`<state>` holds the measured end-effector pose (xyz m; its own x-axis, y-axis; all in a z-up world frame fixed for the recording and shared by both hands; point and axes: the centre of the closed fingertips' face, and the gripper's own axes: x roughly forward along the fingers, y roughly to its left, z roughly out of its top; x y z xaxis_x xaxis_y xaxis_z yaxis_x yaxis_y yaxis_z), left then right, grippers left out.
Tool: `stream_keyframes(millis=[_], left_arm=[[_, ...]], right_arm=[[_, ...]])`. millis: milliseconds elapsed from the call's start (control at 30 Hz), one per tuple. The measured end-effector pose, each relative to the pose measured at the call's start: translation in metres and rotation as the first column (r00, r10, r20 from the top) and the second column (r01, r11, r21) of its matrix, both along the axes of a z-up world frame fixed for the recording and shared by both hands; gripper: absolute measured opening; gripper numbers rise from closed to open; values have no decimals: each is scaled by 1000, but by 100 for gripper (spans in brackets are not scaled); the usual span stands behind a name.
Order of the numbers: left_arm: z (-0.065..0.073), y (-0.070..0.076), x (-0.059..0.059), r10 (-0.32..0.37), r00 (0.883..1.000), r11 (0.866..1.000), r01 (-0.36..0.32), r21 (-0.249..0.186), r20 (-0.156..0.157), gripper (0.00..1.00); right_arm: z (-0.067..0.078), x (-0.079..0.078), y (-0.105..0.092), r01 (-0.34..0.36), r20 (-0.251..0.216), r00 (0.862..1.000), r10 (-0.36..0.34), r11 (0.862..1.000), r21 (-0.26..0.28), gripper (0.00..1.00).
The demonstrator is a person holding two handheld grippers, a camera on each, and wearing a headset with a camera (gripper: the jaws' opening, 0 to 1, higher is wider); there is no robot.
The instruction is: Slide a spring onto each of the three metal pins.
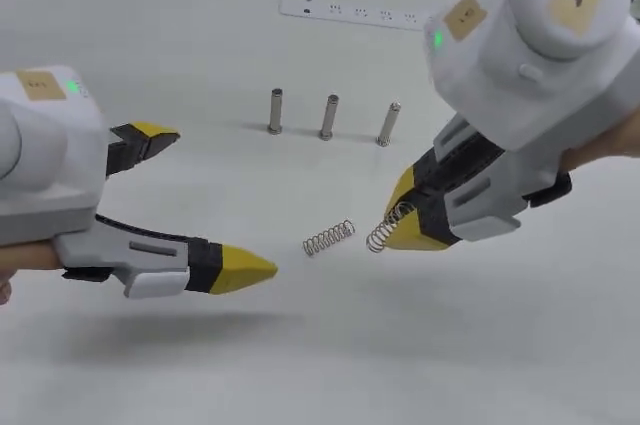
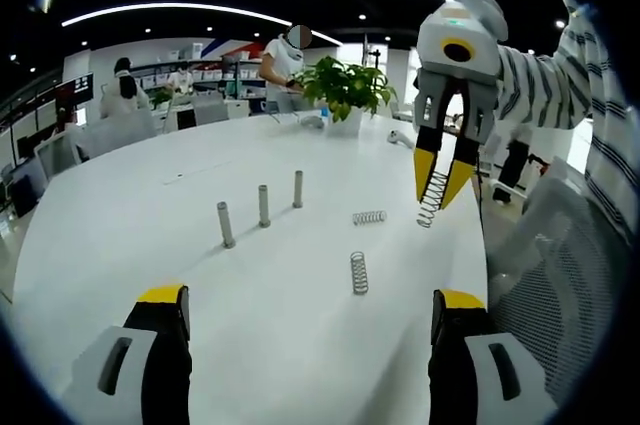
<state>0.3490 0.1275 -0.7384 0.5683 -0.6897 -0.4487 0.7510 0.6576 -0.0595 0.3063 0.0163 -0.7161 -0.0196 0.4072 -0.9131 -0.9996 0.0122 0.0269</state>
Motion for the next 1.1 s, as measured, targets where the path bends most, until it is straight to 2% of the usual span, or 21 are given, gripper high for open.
stream_keyframes(millis=[167,300,467,600,700,900,1100], left_arm=[[1,4,4,24,1000,1000,-24,4,10,98],[2,3,6,34,999,999,-34,0,17,98],[2,3,6,44,999,999,-44,-4,16,98],[-2,1,4,36,999,999,-36,2,9,98],[-3,-1,4,26,999,999,-26,18,30,98],[-4,-3,2,24,1000,1000,-24,9,15,98],[-7,-2,2,36,999,999,-36,-3,-6,98]], right_arm=[[9,12,0,30,5,1000,-30,1000,0,8],[18,30,2,85,17,996,-85,996,1,8],[30,42,7,92,20,996,-92,996,5,8],[35,56,10,84,36,996,-83,996,-15,8],[37,62,16,81,31,996,-81,997,-16,8],[37,78,26,56,41,998,-54,998,-37,8],[38,96,40,62,13,998,-62,998,-26,8]])
